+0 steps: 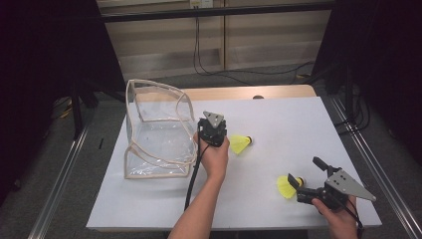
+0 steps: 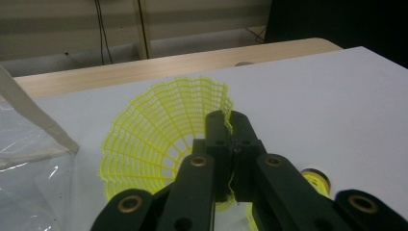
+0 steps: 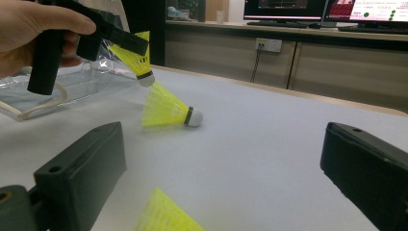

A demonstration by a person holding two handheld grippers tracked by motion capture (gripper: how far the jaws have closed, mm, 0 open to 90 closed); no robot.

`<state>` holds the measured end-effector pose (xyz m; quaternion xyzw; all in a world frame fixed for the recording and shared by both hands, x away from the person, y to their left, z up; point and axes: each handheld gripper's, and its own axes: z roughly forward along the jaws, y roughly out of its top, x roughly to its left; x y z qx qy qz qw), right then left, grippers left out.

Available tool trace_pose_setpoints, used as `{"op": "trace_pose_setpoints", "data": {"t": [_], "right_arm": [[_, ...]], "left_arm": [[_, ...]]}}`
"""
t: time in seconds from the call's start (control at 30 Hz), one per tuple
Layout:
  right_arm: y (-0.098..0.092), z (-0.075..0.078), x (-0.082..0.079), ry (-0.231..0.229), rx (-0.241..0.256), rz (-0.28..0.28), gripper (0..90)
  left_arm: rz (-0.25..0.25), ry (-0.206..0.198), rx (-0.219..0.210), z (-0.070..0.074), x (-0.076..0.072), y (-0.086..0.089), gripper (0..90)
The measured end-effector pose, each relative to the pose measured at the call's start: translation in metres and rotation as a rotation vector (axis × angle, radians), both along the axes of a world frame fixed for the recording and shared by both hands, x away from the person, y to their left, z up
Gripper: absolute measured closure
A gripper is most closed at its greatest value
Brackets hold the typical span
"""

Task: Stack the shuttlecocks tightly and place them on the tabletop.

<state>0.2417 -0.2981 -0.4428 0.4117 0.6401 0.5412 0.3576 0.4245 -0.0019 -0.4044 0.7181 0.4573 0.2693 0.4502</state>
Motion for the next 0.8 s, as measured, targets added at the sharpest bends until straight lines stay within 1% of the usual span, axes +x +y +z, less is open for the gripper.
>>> {"op": "trace_pose_setpoints", "data": {"t": [0.07, 0.1, 0.3, 0.43, 0.5, 0.67, 0.8], "right_arm": [[0.0, 0.0, 0.0, 0.001, -0.001, -0.002, 1.6], [0.0, 0.0, 0.0, 0.0, 0.0, -0.002, 1.6], [0.0, 0.0, 0.0, 0.0, -0.002, -0.002, 1.6], [0.0, 0.0, 0.0, 0.002, -0.001, -0.001, 1.6], [0.0, 0.0, 0.0, 0.002, -0.001, -0.001, 1.7], [0.0, 0.0, 0.0, 0.002, -0.001, 0.0, 1.7], [0.0, 0.0, 0.0, 0.001, -0.001, 0.001, 1.7]], "left_arm": [[0.001, 0.005, 0.013, -0.002, 0.001, -0.001, 88.9], [0.007, 0.005, 0.012, -0.003, 0.002, -0.002, 89.0], [0.008, 0.02, 0.021, -0.009, 0.005, -0.004, 88.8], [0.007, 0.027, 0.044, -0.011, 0.006, -0.004, 88.5], [0.015, 0.032, 0.048, -0.012, 0.007, -0.003, 88.3], [0.021, 0.036, 0.059, -0.014, 0.01, -0.004, 86.1], [0.022, 0.035, 0.055, -0.016, 0.012, -0.006, 80.8]]}}
